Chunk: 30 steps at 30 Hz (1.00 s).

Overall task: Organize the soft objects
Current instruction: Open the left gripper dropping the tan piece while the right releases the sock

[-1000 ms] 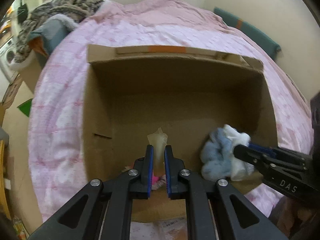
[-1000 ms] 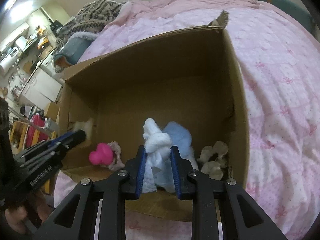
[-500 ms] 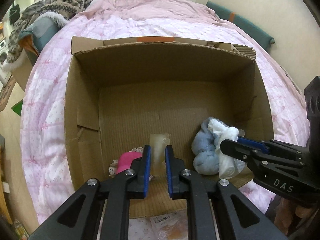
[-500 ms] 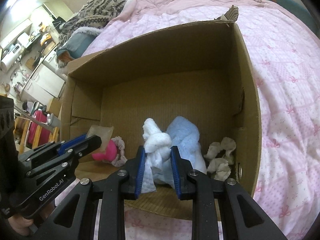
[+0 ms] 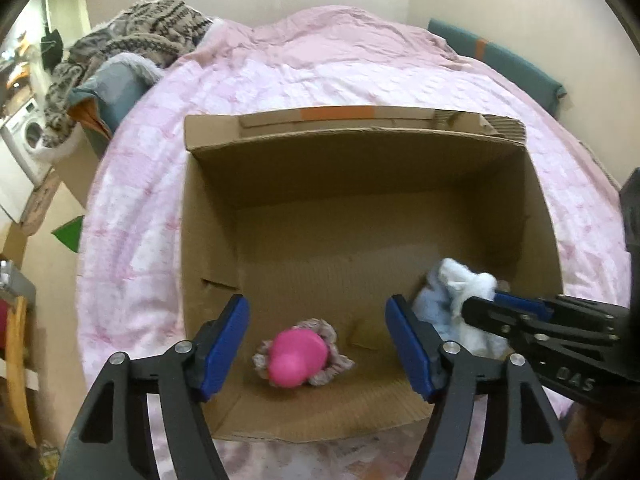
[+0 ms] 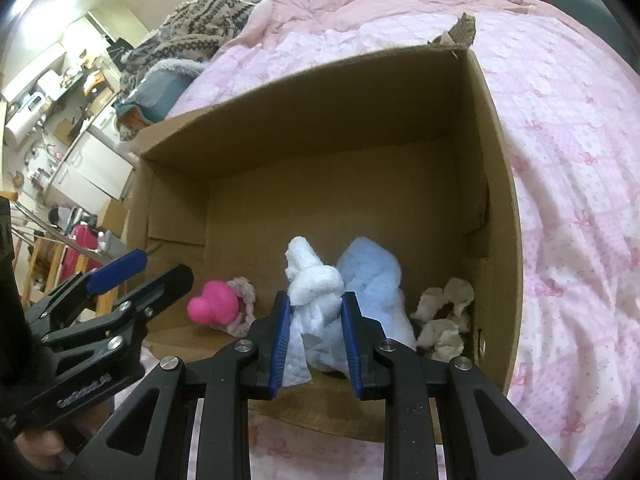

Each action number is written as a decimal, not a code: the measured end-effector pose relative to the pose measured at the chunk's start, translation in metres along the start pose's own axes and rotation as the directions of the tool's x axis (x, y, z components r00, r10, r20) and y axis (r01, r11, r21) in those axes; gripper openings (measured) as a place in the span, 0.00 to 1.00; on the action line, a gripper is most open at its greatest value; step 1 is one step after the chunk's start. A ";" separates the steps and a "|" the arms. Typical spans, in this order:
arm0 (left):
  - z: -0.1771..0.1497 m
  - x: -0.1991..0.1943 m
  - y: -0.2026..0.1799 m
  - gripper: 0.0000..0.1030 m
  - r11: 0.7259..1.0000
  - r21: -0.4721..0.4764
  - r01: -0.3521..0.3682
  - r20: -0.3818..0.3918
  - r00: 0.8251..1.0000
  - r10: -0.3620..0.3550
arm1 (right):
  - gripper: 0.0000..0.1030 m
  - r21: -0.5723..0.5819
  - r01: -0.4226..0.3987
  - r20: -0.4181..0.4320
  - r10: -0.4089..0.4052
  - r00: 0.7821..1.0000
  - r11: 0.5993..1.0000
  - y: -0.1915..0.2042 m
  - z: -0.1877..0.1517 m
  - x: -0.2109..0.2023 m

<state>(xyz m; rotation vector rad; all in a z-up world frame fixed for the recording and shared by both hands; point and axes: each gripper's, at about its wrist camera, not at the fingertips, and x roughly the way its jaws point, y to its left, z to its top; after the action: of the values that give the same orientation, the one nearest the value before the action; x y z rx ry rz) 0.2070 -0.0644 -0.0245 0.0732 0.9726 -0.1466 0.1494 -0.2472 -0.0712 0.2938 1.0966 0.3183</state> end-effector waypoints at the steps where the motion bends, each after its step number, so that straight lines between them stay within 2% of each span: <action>1: 0.000 0.000 0.000 0.66 1.000 -0.004 0.002 0.000 1.000 -0.002 | 0.25 -0.001 -0.006 0.006 0.006 1.000 1.000 0.000 0.000 -0.001; 8: 0.002 0.000 0.010 0.66 0.999 -0.042 0.009 -0.004 1.000 -0.009 | 0.26 -0.014 -0.038 0.034 0.038 0.999 0.999 0.003 0.000 -0.008; 11: 0.002 -0.001 0.010 0.66 0.999 -0.047 0.005 0.007 1.000 -0.005 | 0.33 -0.002 -0.047 0.051 0.048 0.998 0.999 0.001 0.001 -0.012; 13: 0.003 -0.002 0.010 0.66 0.999 -0.051 -0.001 0.010 1.000 0.001 | 0.52 0.007 -0.045 0.066 0.044 0.997 0.999 -0.002 0.000 -0.016; 14: 0.002 -0.002 0.011 0.66 0.999 -0.052 -0.002 0.009 1.000 0.002 | 0.70 0.016 -0.047 0.076 0.045 0.996 0.999 -0.004 0.001 -0.018; 30: -0.014 -0.030 0.023 0.66 0.995 -0.094 -0.032 0.014 0.999 0.034 | 0.71 0.076 -0.045 0.109 0.036 0.993 0.996 -0.012 -0.006 -0.040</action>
<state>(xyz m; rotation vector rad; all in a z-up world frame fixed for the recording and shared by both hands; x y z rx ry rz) 0.1825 -0.0376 -0.0076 0.0022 0.9610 -0.0713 0.1282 -0.2738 -0.0460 0.3988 0.9993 0.2927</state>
